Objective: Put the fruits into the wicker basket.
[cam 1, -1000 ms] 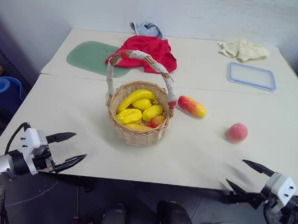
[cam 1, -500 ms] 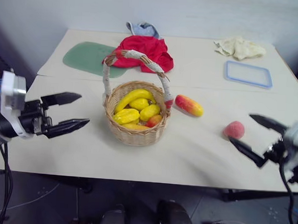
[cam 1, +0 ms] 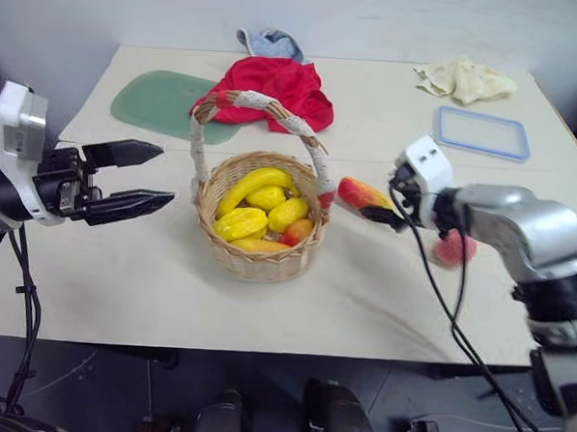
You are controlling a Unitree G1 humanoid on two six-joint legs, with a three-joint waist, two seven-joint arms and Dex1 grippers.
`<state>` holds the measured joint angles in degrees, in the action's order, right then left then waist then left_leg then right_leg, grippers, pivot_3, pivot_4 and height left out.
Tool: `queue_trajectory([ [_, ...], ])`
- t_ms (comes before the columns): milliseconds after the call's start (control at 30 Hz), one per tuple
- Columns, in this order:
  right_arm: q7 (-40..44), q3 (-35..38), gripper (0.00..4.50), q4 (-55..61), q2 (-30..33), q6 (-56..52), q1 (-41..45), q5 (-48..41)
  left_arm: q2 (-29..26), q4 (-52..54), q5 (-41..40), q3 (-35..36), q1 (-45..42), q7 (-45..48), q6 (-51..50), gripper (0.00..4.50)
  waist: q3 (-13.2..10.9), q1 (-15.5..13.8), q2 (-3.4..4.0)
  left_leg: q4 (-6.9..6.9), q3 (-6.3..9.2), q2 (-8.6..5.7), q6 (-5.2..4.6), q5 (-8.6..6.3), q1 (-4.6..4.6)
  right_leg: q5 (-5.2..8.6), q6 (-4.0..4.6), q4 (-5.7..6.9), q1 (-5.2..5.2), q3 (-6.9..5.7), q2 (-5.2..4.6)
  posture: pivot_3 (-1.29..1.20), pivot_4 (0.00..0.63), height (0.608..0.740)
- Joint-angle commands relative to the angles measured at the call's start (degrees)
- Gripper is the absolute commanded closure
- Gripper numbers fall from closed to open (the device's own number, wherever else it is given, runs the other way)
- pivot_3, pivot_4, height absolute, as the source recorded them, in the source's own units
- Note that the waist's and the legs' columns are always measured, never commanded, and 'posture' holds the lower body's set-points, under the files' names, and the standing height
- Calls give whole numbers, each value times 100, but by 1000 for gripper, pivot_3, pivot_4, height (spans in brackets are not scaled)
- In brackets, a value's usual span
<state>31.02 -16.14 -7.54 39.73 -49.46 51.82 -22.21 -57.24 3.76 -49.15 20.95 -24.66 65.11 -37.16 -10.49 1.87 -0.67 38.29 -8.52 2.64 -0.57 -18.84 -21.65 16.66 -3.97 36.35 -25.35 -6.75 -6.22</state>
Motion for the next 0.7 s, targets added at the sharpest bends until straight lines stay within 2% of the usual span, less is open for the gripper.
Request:
queue_trajectory([
  [33, 4, -336, 25, -829, -281, 898, 405, 919, 58, 40, 110, 52, 72, 70, 153, 0, -1, -3, -1, 6, 0, 0, -1, 1, 0, 0, 0, 7, -1, 2, -1, 0, 150, 740],
  [133, 314, -540, 25, -1732, -713, 967, 745, 1252, 105, 11, 120, 17, 153, 181, 137, 0, 0, 2, -1, 17, -1, 3, 0, 1, 0, 0, 0, 19, -4, 22, -2, 0, 150, 740],
  [233, 383, -326, 25, -2521, -1086, 819, 1003, 1314, 156, -6, 143, -6, 140, 234, 158, 0, 0, 9, -1, 20, 0, 7, 0, 1, 0, 0, 0, 25, -5, 42, 0, 0, 150, 740],
  [367, 724, -286, 25, -3106, -1221, 542, 1208, 1428, 254, 0, 156, -40, 77, 258, 171, 0, 0, 7, -1, 22, 0, 5, 0, 1, 0, 0, 0, 30, -6, 53, -2, 0, 150, 740],
  [467, 1054, -140, 554, -3204, -1286, 425, 1214, 1367, 318, 50, 191, -88, 50, 235, 168, 0, 0, 3, -1, 32, 3, 6, -1, 0, -1, 0, 0, 40, -5, 56, -3, 0, 150, 740],
  [567, 1122, 67, 1552, -3039, -1147, 591, 1088, 1433, 384, 147, 181, -131, 20, 170, 124, 0, 0, 8, -1, 34, 3, 7, -1, 0, 0, 0, 0, 46, -6, 57, -3, 0, 150, 740],
  [633, 1312, 208, 2200, -2655, -840, 698, 876, 1421, 411, 212, 173, -157, 17, 139, 82, 0, 0, -3, -1, 34, 4, 7, 0, -1, 0, 0, 0, 47, -6, 57, -4, 0, 150, 740],
  [700, 1577, 322, 2491, -2155, -529, 809, 612, 1368, 430, 256, 164, -176, 6, 121, 37, 0, 0, -30, -2, 35, 8, 4, -1, -1, -2, 0, 0, 48, -6, 55, -8, 0, 150, 740],
])
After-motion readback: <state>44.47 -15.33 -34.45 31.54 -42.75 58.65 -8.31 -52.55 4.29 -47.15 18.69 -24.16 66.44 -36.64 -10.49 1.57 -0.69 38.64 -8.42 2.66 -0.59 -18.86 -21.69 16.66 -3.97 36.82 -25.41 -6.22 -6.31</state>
